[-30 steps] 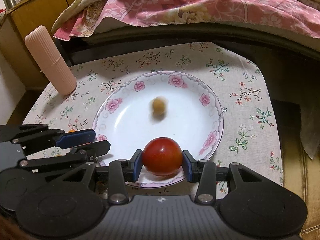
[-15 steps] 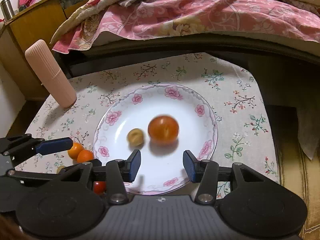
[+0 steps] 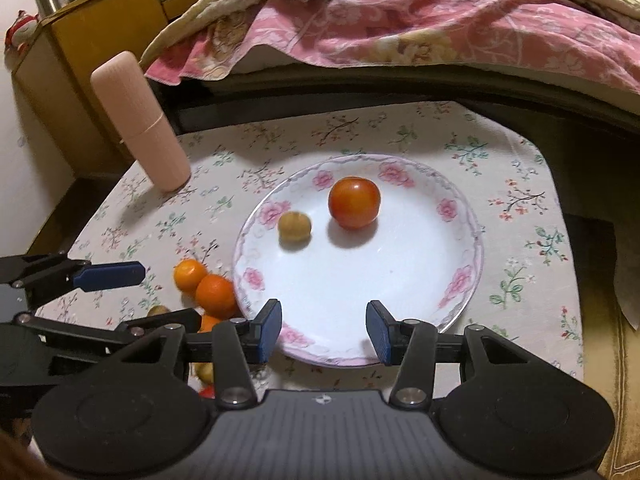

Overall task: Organize fruits
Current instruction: 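Open the right tool to drop the large tomato into the plate, then move both tools back toward the red cherry tomatoes on the cloth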

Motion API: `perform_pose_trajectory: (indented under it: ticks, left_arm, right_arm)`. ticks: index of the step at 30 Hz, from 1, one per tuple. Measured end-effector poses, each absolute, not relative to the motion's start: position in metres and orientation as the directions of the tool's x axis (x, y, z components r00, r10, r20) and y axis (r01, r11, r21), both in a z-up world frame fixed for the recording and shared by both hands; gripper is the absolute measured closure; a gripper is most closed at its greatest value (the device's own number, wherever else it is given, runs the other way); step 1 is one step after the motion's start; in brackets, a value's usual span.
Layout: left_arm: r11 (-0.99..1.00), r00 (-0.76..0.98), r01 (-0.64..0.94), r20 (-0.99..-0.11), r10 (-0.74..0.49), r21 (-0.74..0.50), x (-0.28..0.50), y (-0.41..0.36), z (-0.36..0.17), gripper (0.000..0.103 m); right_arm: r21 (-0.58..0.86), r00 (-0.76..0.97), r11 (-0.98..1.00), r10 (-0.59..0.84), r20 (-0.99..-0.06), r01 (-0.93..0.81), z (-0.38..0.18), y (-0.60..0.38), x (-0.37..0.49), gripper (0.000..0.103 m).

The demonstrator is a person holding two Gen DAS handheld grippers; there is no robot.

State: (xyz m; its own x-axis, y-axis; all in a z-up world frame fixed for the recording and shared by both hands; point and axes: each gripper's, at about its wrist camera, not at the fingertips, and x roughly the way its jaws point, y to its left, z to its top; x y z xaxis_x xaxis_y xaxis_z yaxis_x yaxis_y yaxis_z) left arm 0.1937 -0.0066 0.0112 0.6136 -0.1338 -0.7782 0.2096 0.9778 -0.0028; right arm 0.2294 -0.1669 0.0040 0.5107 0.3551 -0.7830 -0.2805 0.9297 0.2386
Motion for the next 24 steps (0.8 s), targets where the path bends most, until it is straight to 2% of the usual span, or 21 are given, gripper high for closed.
perform_pose_trajectory:
  ticks: [24]
  left_arm:
    - [0.973,0.560,0.231,-0.819,-0.124,0.011,0.173,0.011,0.002,0.026]
  right_arm:
    - [0.256,0.464,0.898,0.409,-0.786,-0.359,0.005,-0.150,0.207,0.055]
